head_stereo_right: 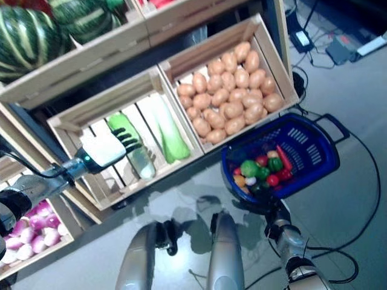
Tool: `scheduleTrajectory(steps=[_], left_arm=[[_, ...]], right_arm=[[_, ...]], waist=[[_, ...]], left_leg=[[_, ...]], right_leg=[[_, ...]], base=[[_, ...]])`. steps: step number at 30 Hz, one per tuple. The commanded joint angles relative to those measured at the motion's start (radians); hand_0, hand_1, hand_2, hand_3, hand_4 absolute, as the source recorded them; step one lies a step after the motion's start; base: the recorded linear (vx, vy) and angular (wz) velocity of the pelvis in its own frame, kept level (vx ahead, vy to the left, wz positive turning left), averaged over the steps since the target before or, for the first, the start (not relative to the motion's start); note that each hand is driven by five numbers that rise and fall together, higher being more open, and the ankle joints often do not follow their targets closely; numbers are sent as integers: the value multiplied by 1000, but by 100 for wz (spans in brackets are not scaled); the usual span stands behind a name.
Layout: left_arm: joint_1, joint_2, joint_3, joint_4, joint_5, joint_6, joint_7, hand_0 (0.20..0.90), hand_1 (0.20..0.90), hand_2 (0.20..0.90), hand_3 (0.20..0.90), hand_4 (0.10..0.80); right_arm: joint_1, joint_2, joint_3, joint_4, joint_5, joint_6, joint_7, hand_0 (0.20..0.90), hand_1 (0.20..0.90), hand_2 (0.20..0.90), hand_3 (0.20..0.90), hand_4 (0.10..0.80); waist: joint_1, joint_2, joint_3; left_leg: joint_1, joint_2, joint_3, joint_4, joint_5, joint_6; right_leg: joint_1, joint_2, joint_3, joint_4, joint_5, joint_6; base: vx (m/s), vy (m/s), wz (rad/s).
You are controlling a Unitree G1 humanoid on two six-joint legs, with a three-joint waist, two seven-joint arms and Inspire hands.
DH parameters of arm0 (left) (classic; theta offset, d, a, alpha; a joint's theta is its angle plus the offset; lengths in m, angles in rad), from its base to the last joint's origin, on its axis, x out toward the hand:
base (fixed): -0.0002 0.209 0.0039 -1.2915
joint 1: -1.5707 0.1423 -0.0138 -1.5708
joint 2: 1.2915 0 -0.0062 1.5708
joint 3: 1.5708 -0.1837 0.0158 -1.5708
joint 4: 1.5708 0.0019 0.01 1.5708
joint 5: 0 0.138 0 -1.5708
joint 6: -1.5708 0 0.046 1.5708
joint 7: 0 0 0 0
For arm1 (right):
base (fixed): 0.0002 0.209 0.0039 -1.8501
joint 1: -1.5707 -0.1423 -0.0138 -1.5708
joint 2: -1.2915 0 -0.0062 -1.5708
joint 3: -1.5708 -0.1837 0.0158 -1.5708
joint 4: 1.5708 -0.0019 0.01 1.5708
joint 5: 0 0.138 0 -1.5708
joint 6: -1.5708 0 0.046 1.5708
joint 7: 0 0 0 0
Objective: Put vegetables into the basket
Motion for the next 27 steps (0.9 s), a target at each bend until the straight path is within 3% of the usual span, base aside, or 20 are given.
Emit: scheduleTrajectory(steps=[1, 6, 13, 18, 27], left_arm=[[-131, 68, 106, 52, -83, 23, 84, 900, 900, 900, 900, 800], [-181, 68, 89, 100, -74, -7, 131, 900, 900, 900, 900, 800], [-239, 92, 20, 120, -14, -30, 59, 900, 900, 900, 900, 800], [-295, 109, -49, 133, -79, -61, -83, 900, 900, 900, 900, 800], [-359, 113, -128, 152, -29, -104, -66, 900, 900, 900, 900, 800]], right_arm=[[-48, -70, -48, -42, 79, -46, 63, 900, 900, 900, 900, 800], [-104, -81, -37, -42, 133, -11, 73, 900, 900, 900, 900, 800], [-158, -125, -21, -50, 160, 2, 80, 900, 900, 900, 900, 800], [-195, -160, -24, -39, 230, 11, 82, 900, 900, 900, 900, 800], [-250, -196, -17, -35, 283, 5, 99, 900, 900, 900, 900, 800]], waist=[[6, 17, -33], [9, 7, -25], [9, -2, -16], [12, -9, -10], [15, -19, -25]], left_leg=[[8, -12, 24, 42, -179, 64], [-96, -2, 0, 154, -209, 66], [-241, 14, -33, 323, -253, 70], [-368, 20, -58, 436, -273, 84], [-517, 20, -83, 544, -296, 101]], right_leg=[[11, -14, 32, -23, -18, -25], [-83, -11, 38, 70, -48, -33], [-213, -8, 40, 228, -99, -41], [-325, 0, 42, 335, -123, -46], [-470, 19, 55, 442, -135, -48]], base=[[-86, -8, 4], [-58, -2, 3], [-23, 18, -1], [0, 0, 0], [5, -9, -3]])
